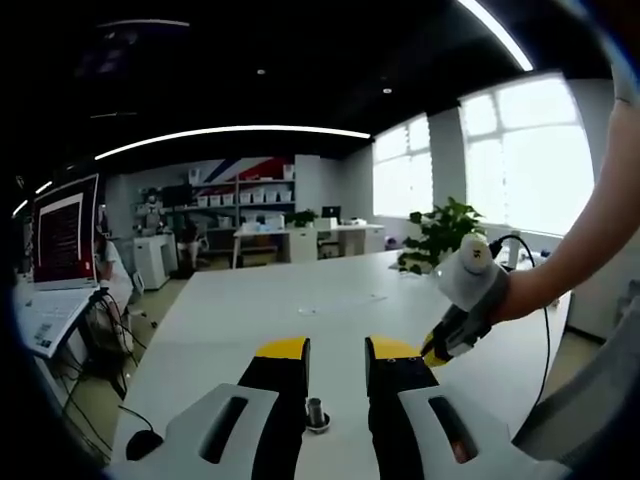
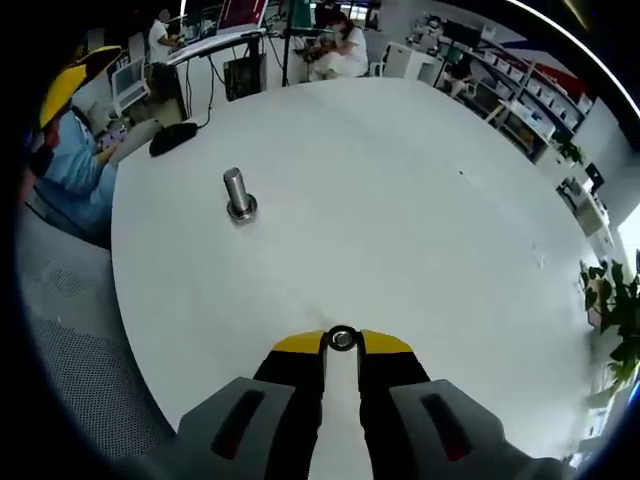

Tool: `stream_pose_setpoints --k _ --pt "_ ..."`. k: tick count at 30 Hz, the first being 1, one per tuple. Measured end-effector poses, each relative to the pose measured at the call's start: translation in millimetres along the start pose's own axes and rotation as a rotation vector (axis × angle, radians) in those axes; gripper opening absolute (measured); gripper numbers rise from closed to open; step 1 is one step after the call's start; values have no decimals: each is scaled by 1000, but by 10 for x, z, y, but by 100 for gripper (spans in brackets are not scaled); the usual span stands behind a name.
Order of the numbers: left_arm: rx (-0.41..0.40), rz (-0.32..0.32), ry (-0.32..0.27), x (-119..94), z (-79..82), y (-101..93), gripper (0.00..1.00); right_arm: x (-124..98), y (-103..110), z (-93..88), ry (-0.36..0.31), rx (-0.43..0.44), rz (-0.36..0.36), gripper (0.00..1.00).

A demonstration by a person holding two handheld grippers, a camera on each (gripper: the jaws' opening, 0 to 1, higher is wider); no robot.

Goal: Place the washer onto the threaded stud by aligning its center hole with the stud, sliding it down to the base, and recovering from edge contact or off-axis alignment until the washer reaches the visible bottom stop.

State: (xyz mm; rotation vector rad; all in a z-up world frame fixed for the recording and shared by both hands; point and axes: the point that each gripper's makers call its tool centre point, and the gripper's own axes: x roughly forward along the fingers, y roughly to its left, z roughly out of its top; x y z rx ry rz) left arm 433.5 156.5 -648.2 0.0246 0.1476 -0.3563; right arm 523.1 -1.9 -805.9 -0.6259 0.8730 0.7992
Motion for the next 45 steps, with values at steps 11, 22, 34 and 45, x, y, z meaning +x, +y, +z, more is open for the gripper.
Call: stream_pose_setpoints --k 11,22,34,45 --pt "-2 2 3 -1 -6 9 20 61 -57 -19 22 -8 -6 13" --pt "-5 5 4 -1 -10 18 20 102 -57 -43 42 -3 14 14" --pt "-8 9 8 1 -24 28 20 128 -73 -46 48 -3 15 14" --pt "-9 9 9 0 -25 31 20 134 -77 -31 41 13 17 16"
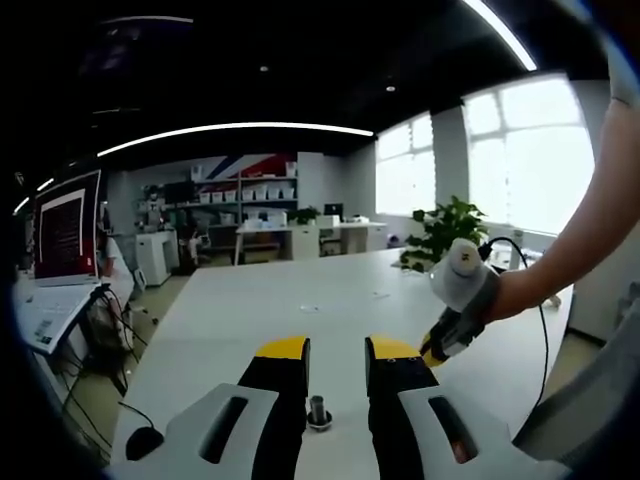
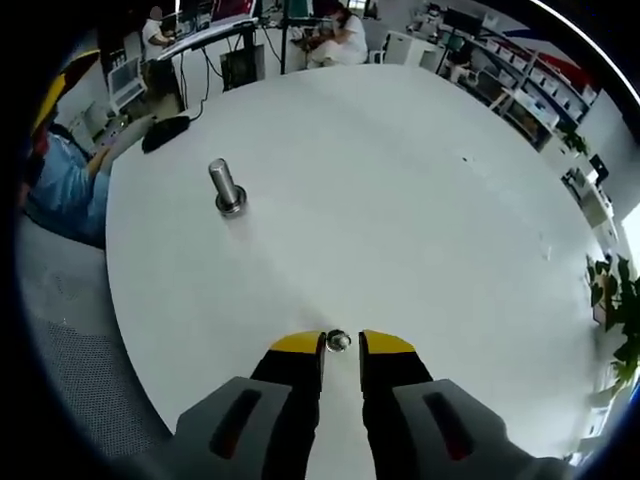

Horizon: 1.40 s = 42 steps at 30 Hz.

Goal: Place the washer onto the threaded stud by aligning its center hole with the stud, sliding it down to the base, and recovering from edge contact or off-axis alignment until the washer reaches the visible bottom stop.

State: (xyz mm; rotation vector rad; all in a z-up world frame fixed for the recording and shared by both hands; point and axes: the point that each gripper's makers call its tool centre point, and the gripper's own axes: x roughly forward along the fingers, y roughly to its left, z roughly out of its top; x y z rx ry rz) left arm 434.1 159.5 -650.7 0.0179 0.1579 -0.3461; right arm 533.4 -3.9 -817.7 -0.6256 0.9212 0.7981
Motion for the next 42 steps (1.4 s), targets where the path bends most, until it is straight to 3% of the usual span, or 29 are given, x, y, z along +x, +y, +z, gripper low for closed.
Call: stream_pose_setpoints --k 10,15,17,20,25,31,36,42 --pt "9 -6 6 5 -13 -28 20 -101 -18 0 -35 24 -10 16" --pt "15 -13 11 13 -27 -45 20 -222 -49 44 -97 57 -23 17" --pt "23 -13 16 17 -40 -54 20 -273 29 88 -145 94 22 17" --pt "26 -22 18 18 -44 -79 20 -370 17 40 -149 73 -10 18" --pt "38 -34 27 30 -63 -109 20 -591 25 33 -227 110 -34 18" --pt "13 -2 29 16 -78 4 20 -818 98 -56 -285 126 -55 19" --pt "0 21 37 -1 -101 65 21 -1026 150 -16 -400 166 -72 20" --pt "35 -7 50 22 -126 -44 21 -1281 146 27 -519 198 -135 22"
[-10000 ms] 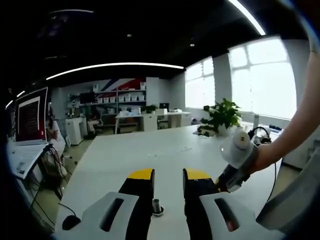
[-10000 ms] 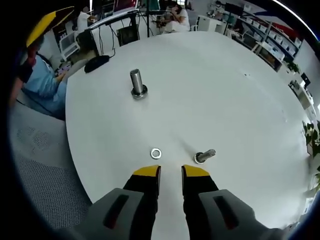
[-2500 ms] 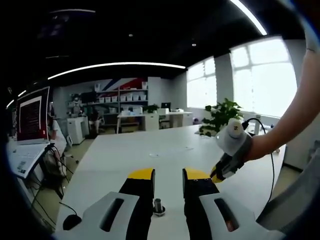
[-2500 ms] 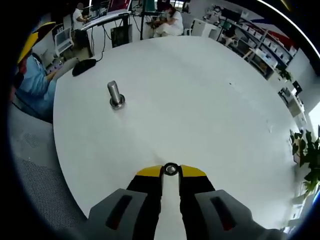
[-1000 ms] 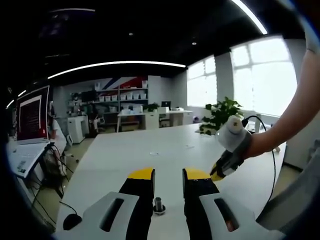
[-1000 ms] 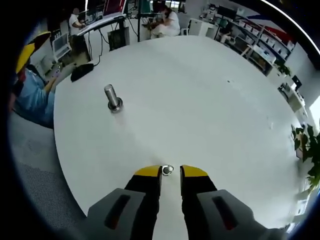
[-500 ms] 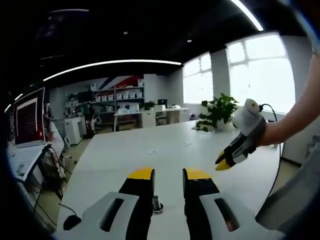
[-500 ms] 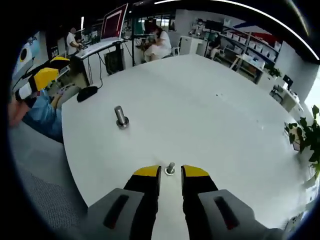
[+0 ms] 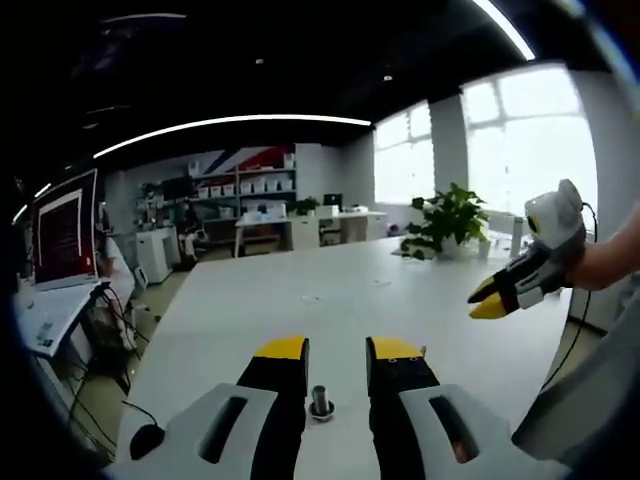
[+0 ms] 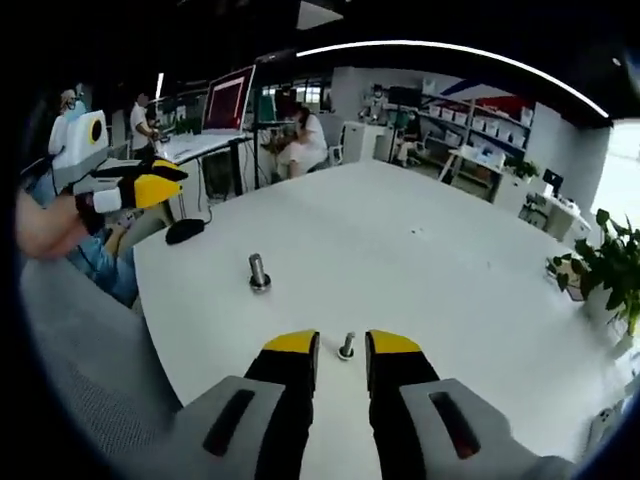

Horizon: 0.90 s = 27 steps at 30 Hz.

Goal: Place the washer onto the threaded stud by aligning its center hole with the stud, sliding it down to the base, and recovering from edge contact or off-axis alignment until the washer reaches the visible bottom stop.

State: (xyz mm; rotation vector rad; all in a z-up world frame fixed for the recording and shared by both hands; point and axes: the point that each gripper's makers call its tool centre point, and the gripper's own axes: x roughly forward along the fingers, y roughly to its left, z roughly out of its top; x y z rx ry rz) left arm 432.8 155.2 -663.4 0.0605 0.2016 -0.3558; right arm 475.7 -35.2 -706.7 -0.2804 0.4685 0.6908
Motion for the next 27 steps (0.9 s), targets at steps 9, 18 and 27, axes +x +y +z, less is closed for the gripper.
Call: stream_pose_setpoints --k 9,18,27 --pt "6 -12 18 18 -53 -29 21 -306 -150 16 -96 80 -94 24" --pt "3 21 29 -5 -86 77 21 -497 -249 -82 -178 175 -185 29" --pt "12 15 26 9 -90 62 21 -546 -417 -153 -203 226 -240 30"
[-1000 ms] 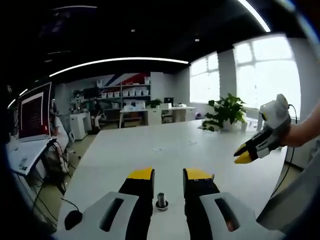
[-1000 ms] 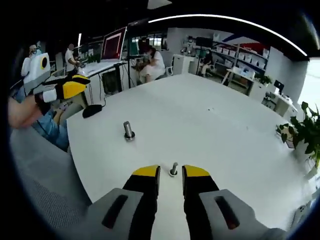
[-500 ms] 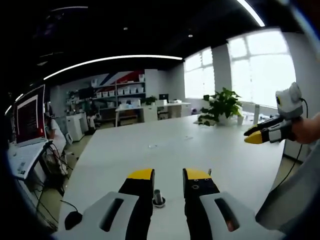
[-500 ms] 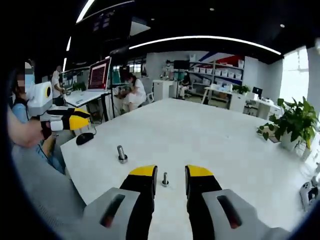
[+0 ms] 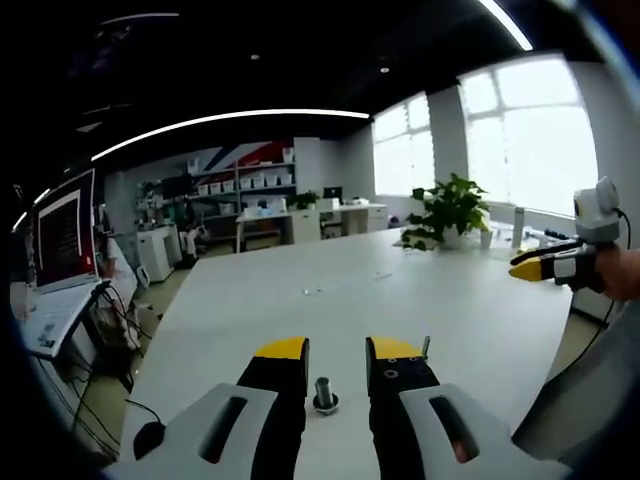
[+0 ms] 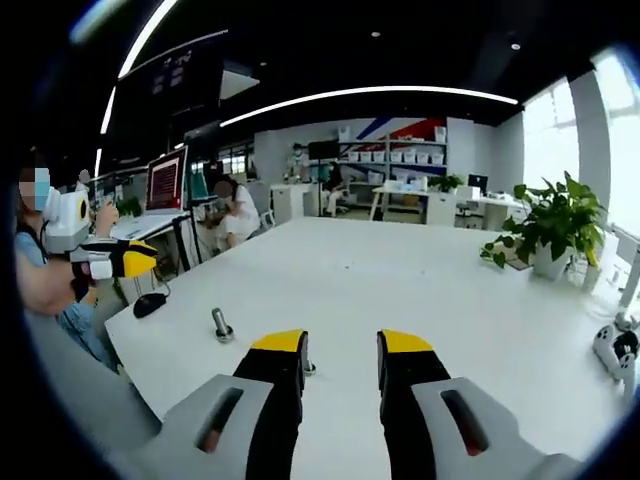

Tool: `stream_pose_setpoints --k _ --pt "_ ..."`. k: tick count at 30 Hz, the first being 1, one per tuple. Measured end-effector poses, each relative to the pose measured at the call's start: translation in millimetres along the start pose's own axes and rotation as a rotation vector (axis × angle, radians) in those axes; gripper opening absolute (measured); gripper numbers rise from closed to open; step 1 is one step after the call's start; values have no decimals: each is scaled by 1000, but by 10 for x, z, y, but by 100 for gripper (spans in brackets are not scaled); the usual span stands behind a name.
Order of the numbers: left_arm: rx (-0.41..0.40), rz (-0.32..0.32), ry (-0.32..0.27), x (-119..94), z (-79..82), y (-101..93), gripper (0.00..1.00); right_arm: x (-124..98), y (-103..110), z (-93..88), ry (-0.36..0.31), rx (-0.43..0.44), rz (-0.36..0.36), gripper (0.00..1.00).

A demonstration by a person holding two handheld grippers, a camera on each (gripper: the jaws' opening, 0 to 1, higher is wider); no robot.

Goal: Place the washer onto the threaded stud by aligning its center hole with the stud, sliding it down to the base, and recovering from edge contact or off-axis alignment until the washer reaches the visible bottom stop.

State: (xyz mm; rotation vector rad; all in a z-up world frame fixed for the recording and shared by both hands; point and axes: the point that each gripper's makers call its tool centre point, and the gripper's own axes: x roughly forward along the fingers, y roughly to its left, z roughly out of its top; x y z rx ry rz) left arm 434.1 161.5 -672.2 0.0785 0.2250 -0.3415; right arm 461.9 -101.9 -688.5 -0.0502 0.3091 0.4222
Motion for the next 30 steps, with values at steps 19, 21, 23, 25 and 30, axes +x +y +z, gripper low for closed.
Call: stream_pose_setpoints --k 19,21,23,25,30 --pt "-17 4 -51 -33 97 7 24 -30 -36 12 -29 -6 -26 32" --pt "-23 6 -54 -35 97 10 24 -29 -31 -11 -24 -13 -26 32" --pt "-23 8 -57 -37 105 7 24 -27 -30 -13 -25 -4 -26 32" --pt "-20 8 -60 -41 118 1 24 -22 -34 6 -34 -6 -25 33" --pt "-18 9 -52 -21 105 12 24 -6 -32 -1 -39 4 -14 33"
